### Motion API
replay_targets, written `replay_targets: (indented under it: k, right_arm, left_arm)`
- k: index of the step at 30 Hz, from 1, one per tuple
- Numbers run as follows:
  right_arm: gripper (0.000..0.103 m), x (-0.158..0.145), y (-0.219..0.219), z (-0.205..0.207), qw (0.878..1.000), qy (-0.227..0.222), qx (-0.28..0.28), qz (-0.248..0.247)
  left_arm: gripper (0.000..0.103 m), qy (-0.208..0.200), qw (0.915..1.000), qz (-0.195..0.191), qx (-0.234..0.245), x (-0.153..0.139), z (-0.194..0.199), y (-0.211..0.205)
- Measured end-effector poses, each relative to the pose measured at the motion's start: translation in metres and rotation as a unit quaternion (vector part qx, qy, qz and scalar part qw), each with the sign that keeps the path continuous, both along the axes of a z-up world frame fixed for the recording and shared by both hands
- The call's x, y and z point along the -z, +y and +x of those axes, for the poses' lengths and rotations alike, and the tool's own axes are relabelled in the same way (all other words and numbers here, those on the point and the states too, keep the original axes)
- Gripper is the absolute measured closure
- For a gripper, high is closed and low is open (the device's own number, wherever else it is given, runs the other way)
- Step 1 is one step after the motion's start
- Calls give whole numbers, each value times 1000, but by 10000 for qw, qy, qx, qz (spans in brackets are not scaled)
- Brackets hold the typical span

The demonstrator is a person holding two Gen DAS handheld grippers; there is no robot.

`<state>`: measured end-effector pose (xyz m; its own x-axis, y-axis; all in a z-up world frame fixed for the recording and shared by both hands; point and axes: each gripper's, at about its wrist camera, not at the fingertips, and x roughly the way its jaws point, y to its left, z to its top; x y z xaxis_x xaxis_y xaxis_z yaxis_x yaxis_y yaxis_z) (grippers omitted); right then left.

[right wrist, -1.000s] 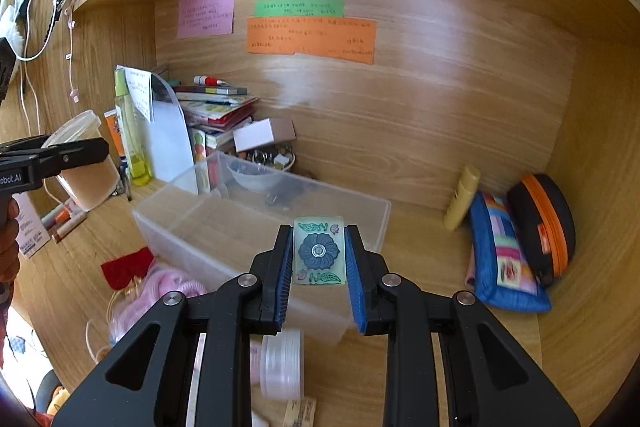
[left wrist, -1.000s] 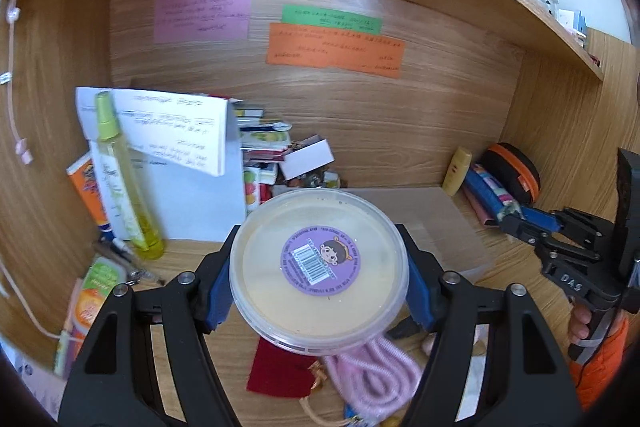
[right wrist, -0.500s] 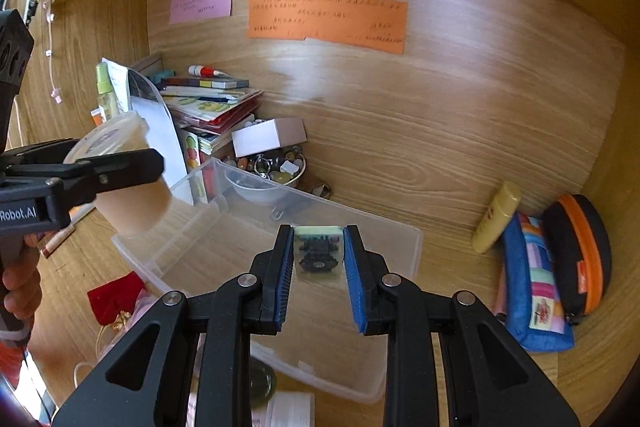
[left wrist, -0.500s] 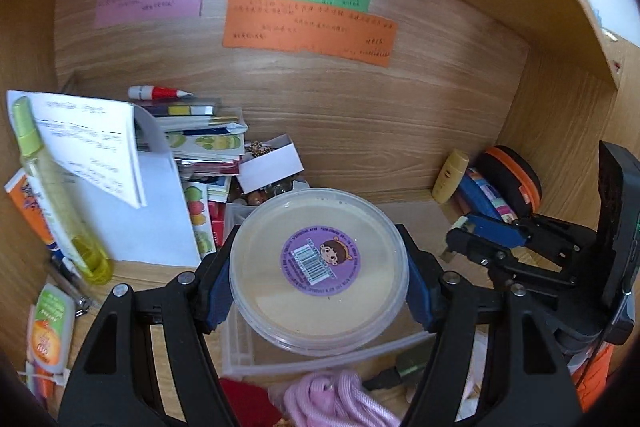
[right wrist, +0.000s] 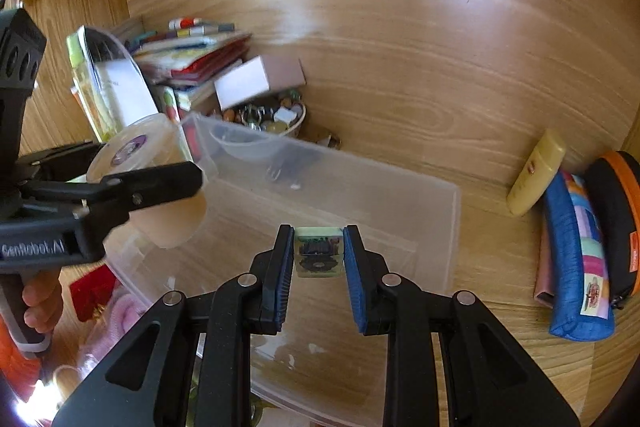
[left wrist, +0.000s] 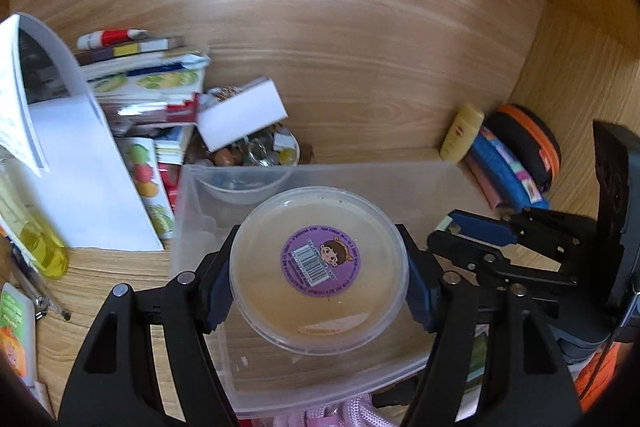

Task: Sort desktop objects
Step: 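Carry the cream tub and green eraser into the clear plastic box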

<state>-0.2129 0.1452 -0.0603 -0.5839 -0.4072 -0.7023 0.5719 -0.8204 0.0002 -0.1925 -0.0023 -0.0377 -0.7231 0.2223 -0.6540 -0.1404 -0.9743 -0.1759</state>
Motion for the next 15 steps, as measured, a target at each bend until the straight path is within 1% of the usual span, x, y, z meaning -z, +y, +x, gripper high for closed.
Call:
replay_targets:
  k: [4, 9, 15]
  right_arm:
    - [81, 9, -5, -2, 9999, -74, -31, 151]
    - [81, 14, -7, -2, 9996, -95, -23, 275]
    - [81, 21, -8, -6, 9990, -234, 9, 371]
  left_arm:
    - [33, -145, 9999, -52, 64, 10, -2, 6]
    - [33, -287, 9995, -87, 2, 16, -7, 6]
    - [33, -249, 9986, -447, -90, 19, -8, 14]
